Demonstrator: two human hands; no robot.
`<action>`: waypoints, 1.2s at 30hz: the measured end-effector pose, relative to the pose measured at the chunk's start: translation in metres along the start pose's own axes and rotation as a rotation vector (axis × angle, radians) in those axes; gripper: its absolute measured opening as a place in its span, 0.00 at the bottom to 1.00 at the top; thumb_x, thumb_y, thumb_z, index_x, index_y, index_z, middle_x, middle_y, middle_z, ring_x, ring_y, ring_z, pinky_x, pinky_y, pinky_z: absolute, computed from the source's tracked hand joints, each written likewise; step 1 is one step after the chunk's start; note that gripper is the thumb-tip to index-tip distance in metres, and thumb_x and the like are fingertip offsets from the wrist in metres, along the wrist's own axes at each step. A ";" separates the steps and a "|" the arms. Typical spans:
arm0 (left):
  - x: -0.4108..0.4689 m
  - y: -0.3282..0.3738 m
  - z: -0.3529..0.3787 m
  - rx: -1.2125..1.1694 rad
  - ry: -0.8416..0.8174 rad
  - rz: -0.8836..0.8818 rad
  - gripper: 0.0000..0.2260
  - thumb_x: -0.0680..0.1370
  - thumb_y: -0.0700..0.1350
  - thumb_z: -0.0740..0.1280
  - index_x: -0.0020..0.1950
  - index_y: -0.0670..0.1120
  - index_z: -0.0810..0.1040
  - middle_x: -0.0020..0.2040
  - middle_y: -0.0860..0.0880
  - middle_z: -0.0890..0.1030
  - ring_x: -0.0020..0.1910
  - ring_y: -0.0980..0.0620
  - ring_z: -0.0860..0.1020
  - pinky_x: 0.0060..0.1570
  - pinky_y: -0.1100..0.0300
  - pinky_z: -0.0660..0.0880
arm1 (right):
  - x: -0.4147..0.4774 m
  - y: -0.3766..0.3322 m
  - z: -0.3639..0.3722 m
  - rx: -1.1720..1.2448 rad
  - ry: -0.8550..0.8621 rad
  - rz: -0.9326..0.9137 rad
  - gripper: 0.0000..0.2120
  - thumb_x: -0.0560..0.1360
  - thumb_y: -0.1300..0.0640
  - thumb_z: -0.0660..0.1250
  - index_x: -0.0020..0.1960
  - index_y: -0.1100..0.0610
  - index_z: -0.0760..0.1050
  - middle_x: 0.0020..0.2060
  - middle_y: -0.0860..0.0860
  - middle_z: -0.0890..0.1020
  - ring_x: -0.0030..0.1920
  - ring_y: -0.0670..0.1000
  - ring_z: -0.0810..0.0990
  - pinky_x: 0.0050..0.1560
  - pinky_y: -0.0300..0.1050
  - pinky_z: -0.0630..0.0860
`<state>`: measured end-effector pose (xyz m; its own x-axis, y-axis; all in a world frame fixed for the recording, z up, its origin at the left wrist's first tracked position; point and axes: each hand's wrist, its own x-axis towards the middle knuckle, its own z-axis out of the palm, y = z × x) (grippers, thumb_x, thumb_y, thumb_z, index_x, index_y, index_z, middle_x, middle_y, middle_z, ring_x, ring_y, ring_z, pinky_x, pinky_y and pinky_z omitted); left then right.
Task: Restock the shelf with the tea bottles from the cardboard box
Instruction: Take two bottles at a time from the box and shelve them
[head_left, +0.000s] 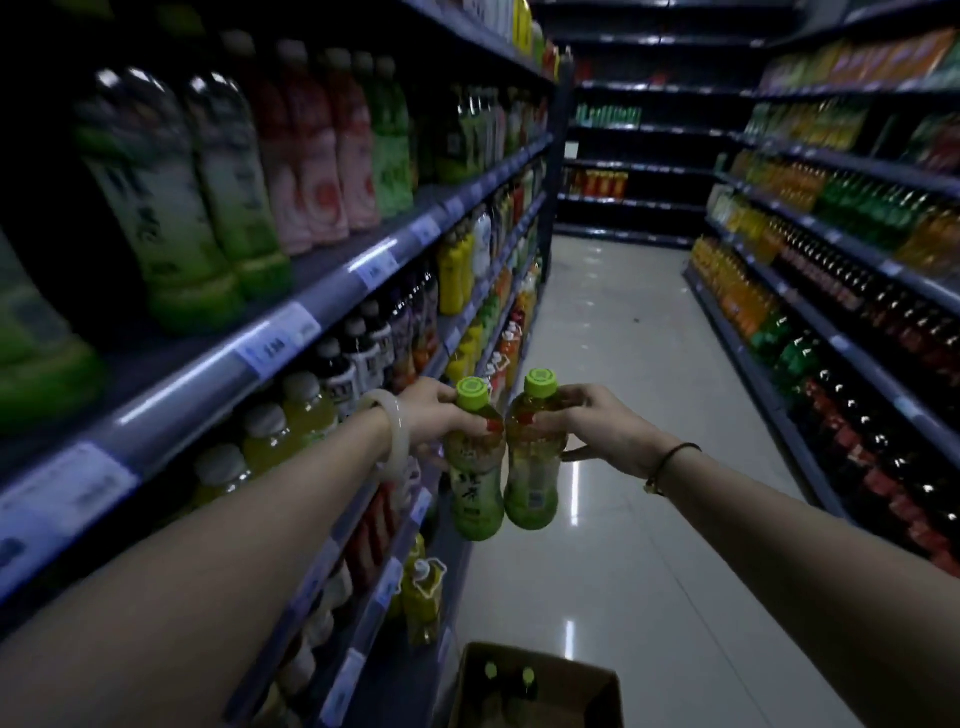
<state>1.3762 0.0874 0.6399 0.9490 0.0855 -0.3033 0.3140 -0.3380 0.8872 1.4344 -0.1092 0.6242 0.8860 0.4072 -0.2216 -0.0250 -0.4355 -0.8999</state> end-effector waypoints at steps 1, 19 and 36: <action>-0.007 0.011 -0.008 0.004 0.011 0.012 0.05 0.72 0.40 0.73 0.39 0.45 0.77 0.38 0.46 0.80 0.40 0.45 0.81 0.28 0.58 0.79 | -0.002 -0.015 -0.003 -0.006 -0.011 -0.027 0.20 0.71 0.56 0.71 0.61 0.58 0.74 0.53 0.54 0.82 0.56 0.55 0.79 0.55 0.54 0.79; -0.102 0.130 -0.091 -0.014 0.498 0.093 0.12 0.70 0.42 0.75 0.46 0.36 0.78 0.28 0.46 0.82 0.31 0.46 0.83 0.40 0.42 0.82 | 0.007 -0.198 -0.032 -0.220 -0.298 -0.528 0.12 0.71 0.51 0.72 0.49 0.58 0.82 0.50 0.59 0.85 0.52 0.58 0.83 0.54 0.60 0.79; -0.254 0.155 -0.090 -0.048 1.005 -0.096 0.10 0.72 0.41 0.73 0.49 0.39 0.78 0.46 0.39 0.83 0.46 0.40 0.83 0.37 0.44 0.81 | -0.041 -0.280 0.039 -0.094 -0.819 -0.791 0.14 0.73 0.58 0.70 0.57 0.62 0.78 0.50 0.60 0.84 0.45 0.57 0.83 0.50 0.60 0.80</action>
<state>1.1867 0.0977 0.8856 0.4953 0.8678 0.0402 0.3698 -0.2525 0.8941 1.3873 0.0269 0.8702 0.0695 0.9802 0.1852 0.4707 0.1314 -0.8724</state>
